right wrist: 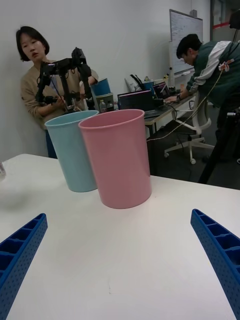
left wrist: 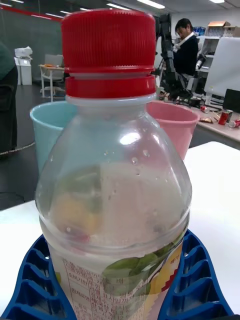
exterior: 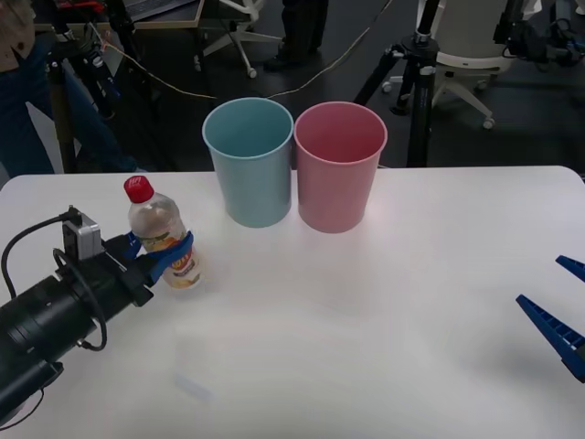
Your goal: Grasp the object on the table and drop it into the matching bin: aluminum can to the light blue bin, PET bottle to the pink bin.
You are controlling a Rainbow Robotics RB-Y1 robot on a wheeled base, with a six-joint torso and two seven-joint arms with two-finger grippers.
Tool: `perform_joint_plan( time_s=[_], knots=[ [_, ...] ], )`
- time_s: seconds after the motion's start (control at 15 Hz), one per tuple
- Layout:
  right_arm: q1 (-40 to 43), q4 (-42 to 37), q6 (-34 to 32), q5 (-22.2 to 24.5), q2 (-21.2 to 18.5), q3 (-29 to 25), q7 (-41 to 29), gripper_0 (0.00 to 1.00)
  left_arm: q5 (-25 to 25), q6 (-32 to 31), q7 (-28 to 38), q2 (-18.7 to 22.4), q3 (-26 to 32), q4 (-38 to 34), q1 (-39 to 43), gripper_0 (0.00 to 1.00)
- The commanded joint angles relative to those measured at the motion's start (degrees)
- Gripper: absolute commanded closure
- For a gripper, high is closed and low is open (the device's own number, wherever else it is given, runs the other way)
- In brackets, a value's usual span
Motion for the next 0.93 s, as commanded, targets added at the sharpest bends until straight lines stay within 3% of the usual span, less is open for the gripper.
perform_joint_plan(
  time_s=[0.07, 0.27, 0.47, 0.73, 0.93],
  knots=[
    [0.0, 0.0, 0.0, 0.0, 0.0, 0.0, 0.0, 0.00, -2.9, 0.8, 5.2, 1.6, 2.1, -4.3, -0.2, 1.00],
    [0.0, 0.0, 0.0, 0.0, 0.0, 0.0, 0.0, 0.00, -8.8, 4.8, 13.6, 5.6, 2.7, -9.7, -1.7, 1.00],
    [0.0, 0.0, 0.0, 0.0, 0.0, 0.0, 0.0, 0.00, -12.1, 4.9, 21.4, 9.8, 2.4, -11.6, -5.3, 1.00],
    [0.0, 0.0, 0.0, 0.0, 0.0, 0.0, 0.0, 0.00, -15.4, 5.0, 31.2, 14.1, -2.6, -11.5, -15.3, 1.00],
    [0.0, 0.0, 0.0, 0.0, 0.0, 0.0, 0.0, 0.00, -20.7, 4.9, 38.4, 14.8, -6.1, -11.0, -22.0, 1.00]
  ],
)
